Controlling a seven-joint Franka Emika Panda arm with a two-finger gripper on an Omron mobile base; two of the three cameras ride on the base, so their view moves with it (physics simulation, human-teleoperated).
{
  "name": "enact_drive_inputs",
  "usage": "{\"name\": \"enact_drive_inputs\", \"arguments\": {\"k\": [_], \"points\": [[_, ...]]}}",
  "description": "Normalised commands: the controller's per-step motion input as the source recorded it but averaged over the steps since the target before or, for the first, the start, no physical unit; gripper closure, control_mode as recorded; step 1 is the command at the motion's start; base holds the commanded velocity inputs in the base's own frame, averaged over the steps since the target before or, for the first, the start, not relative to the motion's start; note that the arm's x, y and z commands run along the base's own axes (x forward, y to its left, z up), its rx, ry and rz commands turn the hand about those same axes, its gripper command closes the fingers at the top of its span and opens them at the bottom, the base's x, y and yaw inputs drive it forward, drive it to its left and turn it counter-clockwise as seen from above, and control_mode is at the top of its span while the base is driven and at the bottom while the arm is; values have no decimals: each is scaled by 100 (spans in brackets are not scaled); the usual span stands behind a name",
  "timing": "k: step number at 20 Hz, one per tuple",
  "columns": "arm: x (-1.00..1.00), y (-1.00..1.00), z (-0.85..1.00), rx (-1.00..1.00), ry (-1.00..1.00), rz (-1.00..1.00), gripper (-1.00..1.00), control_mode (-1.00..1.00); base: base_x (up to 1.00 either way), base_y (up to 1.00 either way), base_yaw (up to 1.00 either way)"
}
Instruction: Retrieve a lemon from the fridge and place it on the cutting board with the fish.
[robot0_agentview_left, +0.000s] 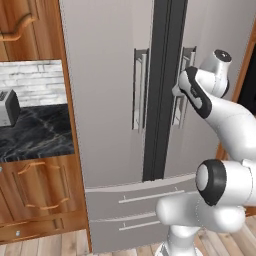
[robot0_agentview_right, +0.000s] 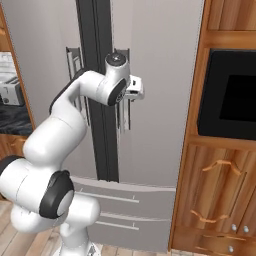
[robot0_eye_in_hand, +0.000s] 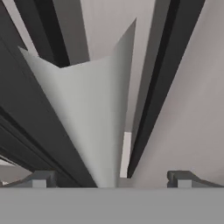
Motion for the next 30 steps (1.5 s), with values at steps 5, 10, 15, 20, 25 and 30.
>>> {"name": "enact_drive_inputs", "arguments": {"k": [5,10,15,20,25,30], "points": [[39,4,-10,-1,-9,-2,-100,-100,0,0,0],[35,0,-14,0,-14,0,-100,-100,0,0,0],[32,0,-18,0,-4,0,100,-100,0,0,0],[9,0,0,0,1,0,100,-100,0,0,0],[-46,-2,16,0,1,0,100,-100,0,0,0],[-92,-33,43,1,2,0,100,-100,0,0,0]]}}
